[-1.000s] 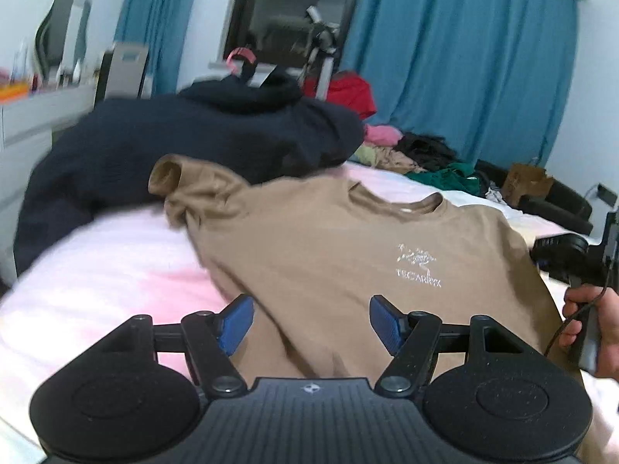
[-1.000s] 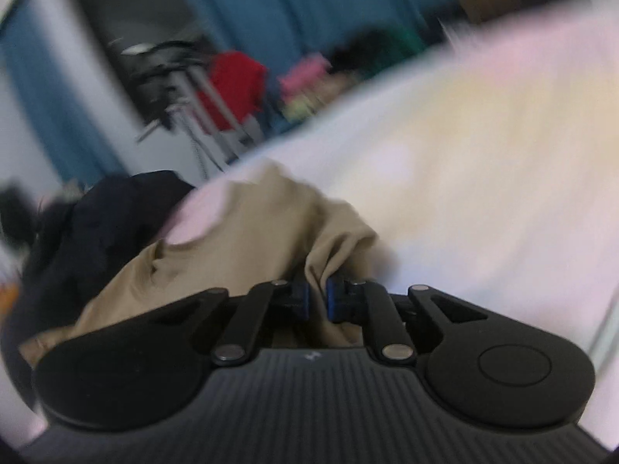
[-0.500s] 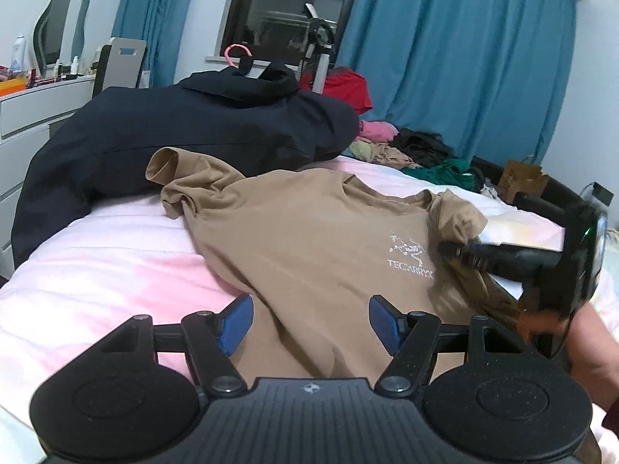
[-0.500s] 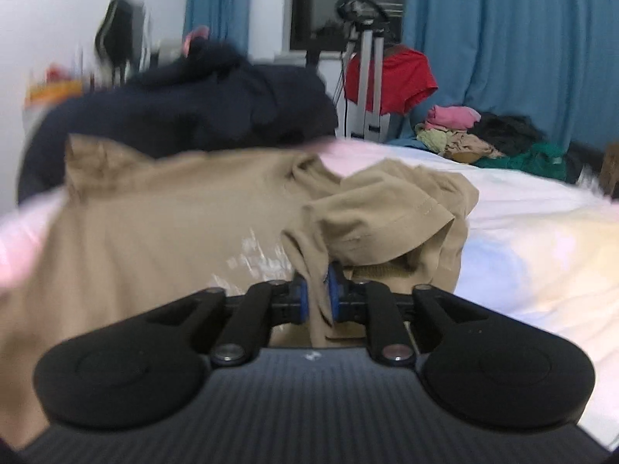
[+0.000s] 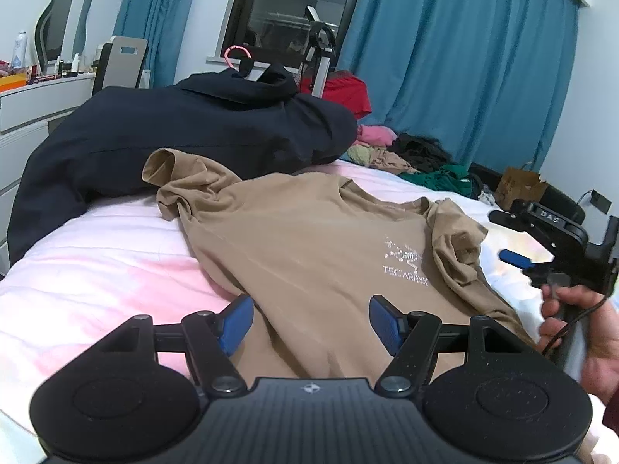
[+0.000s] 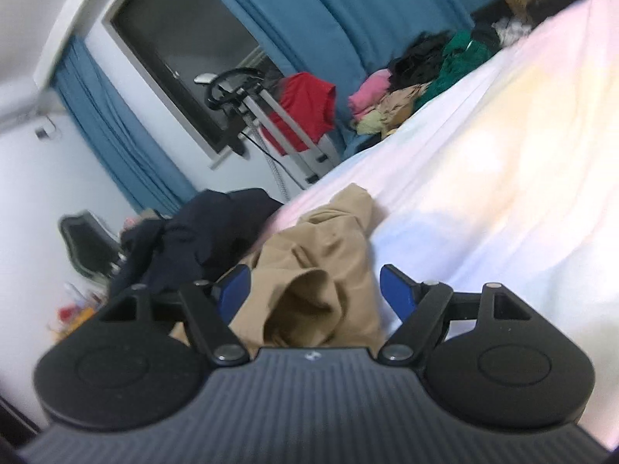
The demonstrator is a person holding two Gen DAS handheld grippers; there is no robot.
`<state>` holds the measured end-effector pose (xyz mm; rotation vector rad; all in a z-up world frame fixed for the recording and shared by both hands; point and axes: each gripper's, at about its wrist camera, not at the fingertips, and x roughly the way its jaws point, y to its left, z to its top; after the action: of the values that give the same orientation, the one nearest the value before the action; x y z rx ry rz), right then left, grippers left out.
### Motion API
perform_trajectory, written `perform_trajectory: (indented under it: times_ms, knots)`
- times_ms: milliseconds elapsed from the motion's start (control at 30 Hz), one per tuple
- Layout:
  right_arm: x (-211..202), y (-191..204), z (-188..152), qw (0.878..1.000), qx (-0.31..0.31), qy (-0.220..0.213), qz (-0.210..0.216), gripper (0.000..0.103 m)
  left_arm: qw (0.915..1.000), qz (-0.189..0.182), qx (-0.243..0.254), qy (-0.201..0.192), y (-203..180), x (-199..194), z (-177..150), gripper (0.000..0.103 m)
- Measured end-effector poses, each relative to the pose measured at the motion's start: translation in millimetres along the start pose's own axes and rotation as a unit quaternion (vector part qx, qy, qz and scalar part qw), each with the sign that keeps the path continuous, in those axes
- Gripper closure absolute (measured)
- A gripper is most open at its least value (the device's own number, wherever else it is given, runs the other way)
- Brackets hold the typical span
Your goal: Fold clothes
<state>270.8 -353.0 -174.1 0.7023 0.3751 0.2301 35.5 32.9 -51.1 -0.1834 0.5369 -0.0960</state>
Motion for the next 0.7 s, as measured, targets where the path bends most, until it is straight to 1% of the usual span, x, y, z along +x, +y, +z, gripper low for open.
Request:
perform_trajectory:
  times_ms: [67, 100, 133, 167, 200, 233, 300, 400, 467, 533, 600, 633, 700]
  knots:
    - [11.5, -2.0, -2.2, 1.000, 0.002, 0.006, 0.028, 0.027, 1.0000, 0.001, -0.001, -0.002, 1.0, 0.3, 0.8, 0.034]
    - [18.3, -0.1, -3.5, 0.999, -0.009, 0.017, 0.027, 0.029, 1.0000, 0.001, -0.001, -0.003, 1.5, 0.4, 0.9, 0.034]
    - [26.5, 2.6, -7.2, 0.999, -0.024, 0.030, 0.016, 0.035, 1.0000, 0.001, -0.001, -0.004, 2.0, 0.6, 1.1, 0.034]
    - [33.2, 4.7, -10.8, 0.999, -0.029, 0.042, 0.011, 0.053, 1.0000, 0.003, -0.002, -0.004, 3.0, 1.5, 1.4, 0.034]
    - [39.8, 3.5, -13.6, 0.998, -0.030, 0.057, 0.006, 0.086, 1.0000, 0.006, -0.003, -0.003, 4.2, 2.6, 1.7, 0.034]
    - [39.8, 2.6, -12.1, 0.998, -0.029, 0.060, 0.006, 0.097, 1.0000, 0.007, -0.006, -0.003, 5.5, 3.6, 2.0, 0.034]
    - [39.2, 0.9, -8.2, 0.997, -0.027, 0.066, 0.006, 0.097, 0.9998, 0.011, -0.014, -0.001, 9.0, 5.3, 2.8, 0.034]
    - [14.6, -1.6, 27.5, 0.999, -0.021, 0.027, -0.004, 0.097, 0.9995, 0.012, -0.030, 0.003, 13.6, 8.3, 5.3, 0.034]
    - [-2.4, -4.0, 59.1, 0.999, -0.038, 0.001, -0.029, 0.097, 0.9995, 0.012, -0.029, 0.001, 13.7, 8.7, 6.2, 0.034]
    - [-12.7, -10.3, 89.2, 0.995, -0.071, -0.014, -0.073, 0.097, 0.9996, 0.015, -0.023, -0.001, 11.9, 8.4, 6.0, 0.034]
    - [-20.1, -18.7, 116.1, 0.987, -0.103, -0.024, -0.119, 0.097, 0.9998, 0.011, -0.019, -0.002, 9.6, 7.7, 6.3, 0.034]
    - [-20.8, -27.1, 126.3, 0.984, -0.109, -0.024, -0.139, 0.097, 0.9998, 0.010, -0.017, -0.004, 8.5, 6.9, 6.4, 0.034]
    - [-19.7, -46.4, 136.2, 0.976, -0.117, -0.024, -0.182, 0.096, 0.9999, 0.012, -0.008, -0.008, 6.4, 6.1, 6.9, 0.034]
